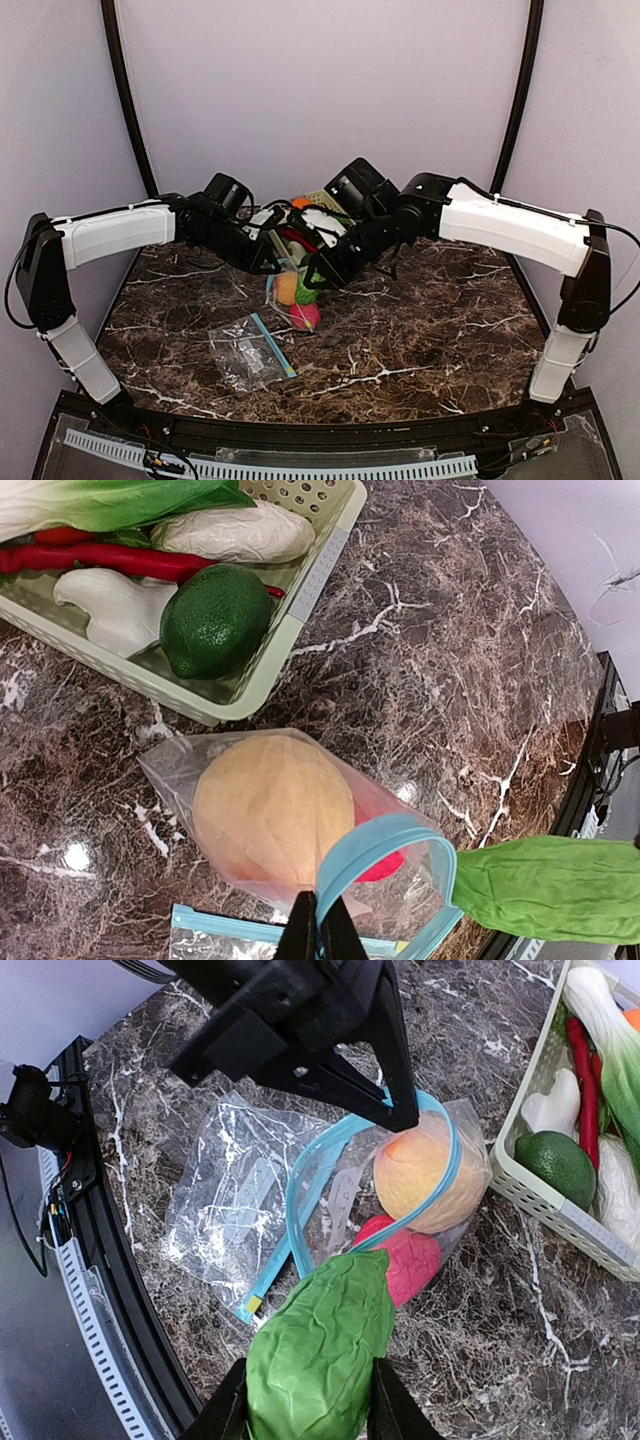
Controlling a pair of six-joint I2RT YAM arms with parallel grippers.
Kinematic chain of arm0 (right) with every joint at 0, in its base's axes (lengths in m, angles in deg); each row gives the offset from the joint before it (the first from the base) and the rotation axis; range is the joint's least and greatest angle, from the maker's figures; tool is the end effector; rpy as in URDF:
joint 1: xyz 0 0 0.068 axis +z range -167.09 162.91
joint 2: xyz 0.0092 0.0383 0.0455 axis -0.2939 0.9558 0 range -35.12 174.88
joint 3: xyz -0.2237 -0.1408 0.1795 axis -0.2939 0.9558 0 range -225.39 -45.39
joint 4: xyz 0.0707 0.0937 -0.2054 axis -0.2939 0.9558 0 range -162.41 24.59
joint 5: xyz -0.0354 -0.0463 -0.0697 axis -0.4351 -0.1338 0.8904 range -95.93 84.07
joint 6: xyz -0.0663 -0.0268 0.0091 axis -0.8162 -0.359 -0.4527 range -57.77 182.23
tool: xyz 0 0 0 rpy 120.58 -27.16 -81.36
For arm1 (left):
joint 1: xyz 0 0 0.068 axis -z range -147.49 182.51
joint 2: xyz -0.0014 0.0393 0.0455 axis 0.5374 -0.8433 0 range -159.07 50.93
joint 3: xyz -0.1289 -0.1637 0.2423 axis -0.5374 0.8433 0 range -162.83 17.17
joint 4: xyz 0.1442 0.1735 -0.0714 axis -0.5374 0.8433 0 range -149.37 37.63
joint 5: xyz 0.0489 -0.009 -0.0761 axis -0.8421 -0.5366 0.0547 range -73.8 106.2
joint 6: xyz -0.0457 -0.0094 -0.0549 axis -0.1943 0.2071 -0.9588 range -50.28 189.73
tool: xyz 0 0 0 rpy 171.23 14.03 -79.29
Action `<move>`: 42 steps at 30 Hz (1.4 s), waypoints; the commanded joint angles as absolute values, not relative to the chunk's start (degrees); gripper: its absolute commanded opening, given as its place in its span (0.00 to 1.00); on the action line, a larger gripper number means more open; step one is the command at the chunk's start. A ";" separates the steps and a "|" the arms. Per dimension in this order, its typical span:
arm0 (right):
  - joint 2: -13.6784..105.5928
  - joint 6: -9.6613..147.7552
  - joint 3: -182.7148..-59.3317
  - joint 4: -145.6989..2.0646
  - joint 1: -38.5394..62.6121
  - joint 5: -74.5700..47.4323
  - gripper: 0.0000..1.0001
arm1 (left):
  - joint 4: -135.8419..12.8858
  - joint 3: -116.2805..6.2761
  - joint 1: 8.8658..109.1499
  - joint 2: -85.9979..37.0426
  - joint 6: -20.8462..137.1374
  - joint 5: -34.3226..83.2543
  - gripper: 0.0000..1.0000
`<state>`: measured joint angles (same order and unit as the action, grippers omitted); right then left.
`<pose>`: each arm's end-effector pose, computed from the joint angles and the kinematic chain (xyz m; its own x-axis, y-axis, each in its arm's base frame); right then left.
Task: Place the food in the zip-top bag and seal the zipper
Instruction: Place the fake vegetable in the zipper food storage bag.
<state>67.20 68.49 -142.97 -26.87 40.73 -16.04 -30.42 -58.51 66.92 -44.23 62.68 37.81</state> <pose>0.2008 0.3389 0.3579 -0.5046 -0.6003 -0.6204 -0.8430 0.4977 0.2040 0.2844 -0.2213 0.3113 -0.7018 0.3425 -0.6246 0.6457 0.6761 -0.3548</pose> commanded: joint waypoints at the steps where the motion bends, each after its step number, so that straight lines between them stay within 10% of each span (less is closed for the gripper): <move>1: 67.01 68.29 -146.97 -25.36 42.15 -15.17 0.19 | -30.27 -57.06 67.05 -42.51 63.63 36.25 0.01; 42: 86.68 71.32 -168.33 2.51 43.82 0.22 0.20 | -33.99 -54.23 68.18 -38.84 61.95 42.61 0.01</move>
<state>83.48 70.05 -165.59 -2.46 43.57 -3.62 -32.68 -55.02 67.80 -41.52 61.98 40.43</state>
